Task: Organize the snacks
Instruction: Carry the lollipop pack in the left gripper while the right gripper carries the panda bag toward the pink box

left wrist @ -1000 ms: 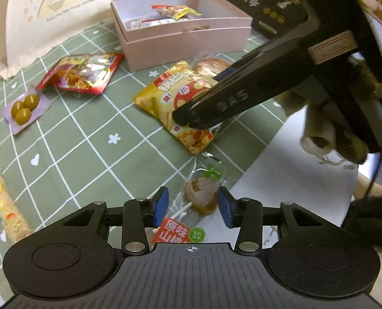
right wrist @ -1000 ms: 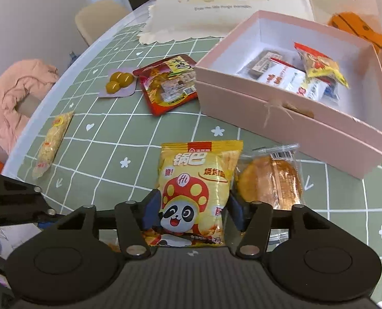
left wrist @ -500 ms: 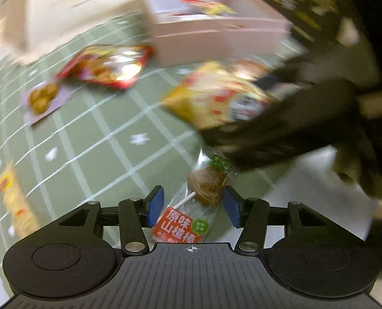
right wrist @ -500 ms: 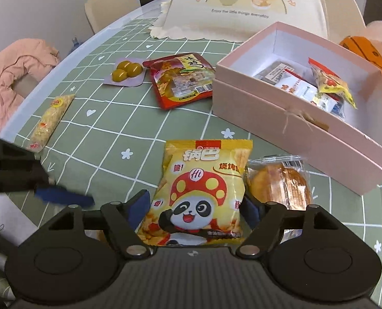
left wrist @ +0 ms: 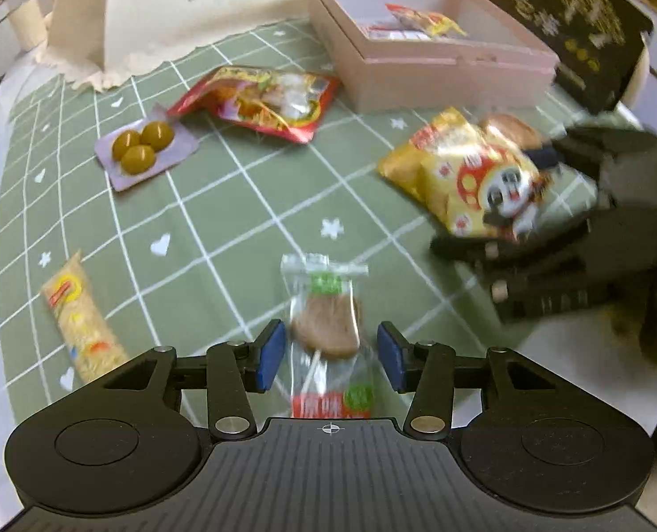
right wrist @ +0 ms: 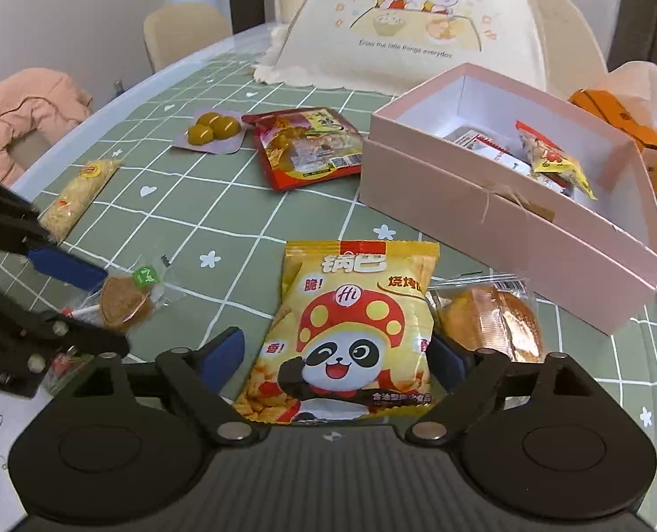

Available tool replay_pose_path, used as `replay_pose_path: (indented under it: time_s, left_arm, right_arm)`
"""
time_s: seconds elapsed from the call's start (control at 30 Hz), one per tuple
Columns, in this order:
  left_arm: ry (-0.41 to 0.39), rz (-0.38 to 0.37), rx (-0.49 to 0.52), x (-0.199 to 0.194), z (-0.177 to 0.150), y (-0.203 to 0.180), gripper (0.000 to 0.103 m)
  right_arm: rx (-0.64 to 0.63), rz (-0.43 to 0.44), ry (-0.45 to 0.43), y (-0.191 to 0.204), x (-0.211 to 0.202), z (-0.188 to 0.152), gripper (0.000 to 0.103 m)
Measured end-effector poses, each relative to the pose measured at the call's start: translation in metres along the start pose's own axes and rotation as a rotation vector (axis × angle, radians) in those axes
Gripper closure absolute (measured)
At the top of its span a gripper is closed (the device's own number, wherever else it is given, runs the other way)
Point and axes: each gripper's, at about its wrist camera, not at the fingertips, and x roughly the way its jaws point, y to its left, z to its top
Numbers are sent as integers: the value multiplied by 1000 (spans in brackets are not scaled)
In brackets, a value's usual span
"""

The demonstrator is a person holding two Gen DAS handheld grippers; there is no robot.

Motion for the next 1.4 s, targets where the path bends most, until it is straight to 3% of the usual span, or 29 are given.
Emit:
replay_pose_path:
  time_s: [0.2,0.33,0.5,0.53,0.63,0.73,0.83,0.9,1.07,1.2,1.3,1.4]
  left_arm:
    - [9,-41,-42,7,14,8,52]
    - [-20,-14,-76,5,6,9,60]
    - [-18,23,-241,-2,-5,23,61]
    - [-16,34,-249,-3,-7,23,61]
    - [-7,64,-236,-5,-11,15,60]
    - [-17,89,-219,-5,-13,7,57]
    - [-30,114,-218,-4,-15,1,54]
    - [-36,112,-218,-5,-16,1,53]
    - [-57,88,-238,-7,-20,6,53]
    - [-74,81,-236,-7,-23,6,53]
    - [-90,84,-239,-7,-26,4,53]
    - [-97,74,-263,-8,-26,7,53]
  right_arm:
    - [4,2,7,2,1,-4,0]
    - [9,-15,0,5,2,-4,0]
    - [-44,0,-4,3,2,0,3]
    - [-53,-28,-23,4,-1,0,8]
    - [-102,-123,-100,12,-14,-2,9]
    - [-130,-130,-154,19,-23,-2,9]
    - [-94,-43,-97,17,-17,-1,9]
    - [-65,-30,-61,15,-10,-3,9]
    - [-41,-49,-54,11,-9,-4,9]
    - [83,-64,-53,-1,-9,-1,9]
    - [161,-41,-5,-9,1,5,7]
    - [121,-37,16,-5,7,12,8]
